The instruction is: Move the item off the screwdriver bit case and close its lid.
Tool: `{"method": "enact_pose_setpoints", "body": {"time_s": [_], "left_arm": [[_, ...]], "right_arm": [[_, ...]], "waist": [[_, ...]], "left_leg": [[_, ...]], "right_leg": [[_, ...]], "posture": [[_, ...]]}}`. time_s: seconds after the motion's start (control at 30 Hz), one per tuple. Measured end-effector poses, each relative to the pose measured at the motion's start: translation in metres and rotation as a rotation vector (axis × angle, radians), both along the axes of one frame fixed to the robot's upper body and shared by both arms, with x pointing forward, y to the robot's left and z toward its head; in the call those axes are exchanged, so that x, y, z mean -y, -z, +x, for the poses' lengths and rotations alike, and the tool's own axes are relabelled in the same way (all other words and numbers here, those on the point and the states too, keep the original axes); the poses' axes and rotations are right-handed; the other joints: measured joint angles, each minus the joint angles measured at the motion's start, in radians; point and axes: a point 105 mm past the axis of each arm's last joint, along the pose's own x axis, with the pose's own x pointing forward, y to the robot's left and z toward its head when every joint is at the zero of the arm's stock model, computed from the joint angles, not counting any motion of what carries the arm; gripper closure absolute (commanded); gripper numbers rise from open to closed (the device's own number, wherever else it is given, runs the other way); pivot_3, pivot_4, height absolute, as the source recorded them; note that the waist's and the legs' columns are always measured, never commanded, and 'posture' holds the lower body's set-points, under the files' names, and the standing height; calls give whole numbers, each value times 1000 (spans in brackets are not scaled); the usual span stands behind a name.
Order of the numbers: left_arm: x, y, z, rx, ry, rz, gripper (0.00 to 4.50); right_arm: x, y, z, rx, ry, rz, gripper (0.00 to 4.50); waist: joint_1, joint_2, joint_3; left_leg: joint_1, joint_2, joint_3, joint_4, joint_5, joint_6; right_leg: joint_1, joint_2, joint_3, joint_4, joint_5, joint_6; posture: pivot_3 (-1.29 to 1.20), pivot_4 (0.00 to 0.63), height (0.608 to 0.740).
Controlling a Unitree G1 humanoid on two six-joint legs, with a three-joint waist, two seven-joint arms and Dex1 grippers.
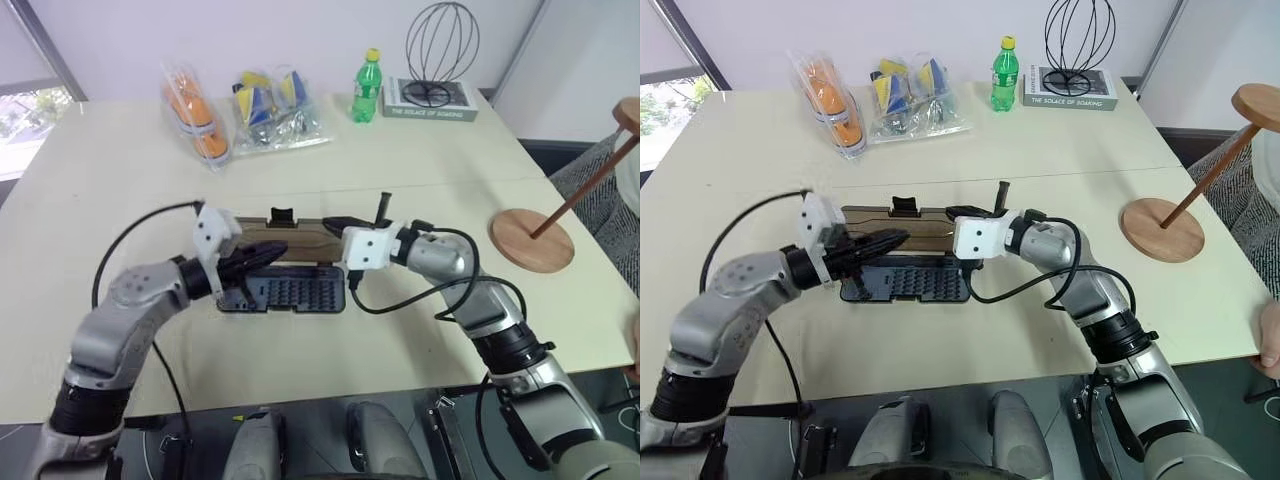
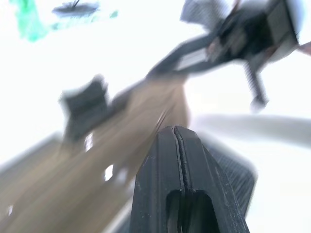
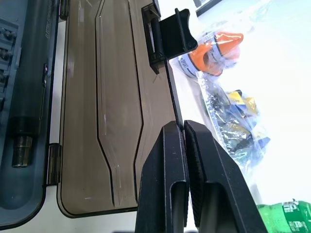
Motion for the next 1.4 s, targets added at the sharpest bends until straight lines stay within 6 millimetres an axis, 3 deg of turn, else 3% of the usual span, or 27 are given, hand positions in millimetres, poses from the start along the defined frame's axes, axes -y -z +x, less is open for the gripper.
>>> {"method": "enact_pose_setpoints", "body": {"time_s": [0.1, 0.17, 0.23, 0.3, 0.4, 0.63, 0.9, 1.2, 1.3, 1.4], "left_arm": [[3, -37, 10, 54, -9, -80, 4500], [-8, -65, 22, 116, -79, -139, 4500], [-30, -72, 38, 126, -191, -176, 4500], [-48, -62, 51, 85, -275, -188, 4500], [-81, -32, 63, 13, -375, -135, 4500], [-111, 14, 66, -54, -410, -50, 4500], [-107, 50, 69, -108, -342, 31, 4500], [-95, 58, 74, -99, -280, 72, 4500], [-95, 59, 75, -100, -276, 75, 4500], [-94, 61, 75, -101, -272, 78, 4500]], "right_arm": [[-1, 0, -1, 0, -4, -1, 4464], [-4, 1, -2, 4, -19, -4, 4464], [-4, 1, -3, 6, -25, -7, 4464], [-4, 1, -3, 6, -26, -10, 4464], [-4, 1, -3, 6, -30, -14, 4464], [-3, 2, -2, 4, -30, -18, 4464], [-4, 2, -1, 5, -32, -21, 4464], [-5, 1, -2, 7, -42, -27, 4464], [-5, 2, -2, 2, -44, -28, 3484], [-5, 1, -2, -1, -45, -26, 1968]], "waist": [[1, -2, 2], [0, -2, 2], [-5, -2, 2], [-3, -2, 2], [-3, -2, 2], [6, -3, 3], [8, -3, 3], [15, -3, 3], [19, -3, 3], [25, -3, 3]], "left_leg": [[0, 0, -1, 1, 0, 0], [0, 0, -2, 1, 0, 0], [1, 0, -1, 0, 0, 0], [0, 1, -2, 0, 0, 0], [-2, 1, -1, -1, 0, 0], [-8, 1, 2, 1, 1, -1], [-11, 1, 2, 2, 1, -1], [-11, 1, 2, 3, 1, -1], [-11, 1, 2, 3, 1, -1], [-11, 1, 2, 3, 1, -1]], "right_leg": [[0, 2, 0, 0, 0, 0], [0, 3, 0, 0, 0, 0], [0, 3, 0, 0, 0, 1], [-1, 4, 0, 0, 0, 1], [-3, 4, 0, 0, 0, 1], [-7, 3, -1, 0, 0, 1], [-9, 3, -1, 1, 0, 1], [-10, 3, -1, 1, 0, 1], [-10, 3, -1, 1, 1, 1], [-10, 3, -1, 1, 1, 1]], "posture": [[0, 150, 740], [0, 150, 740], [0, 150, 740], [0, 150, 740], [0, 150, 740], [0, 150, 740], [0, 150, 740], [0, 150, 740], [0, 150, 740], [0, 150, 740]]}}
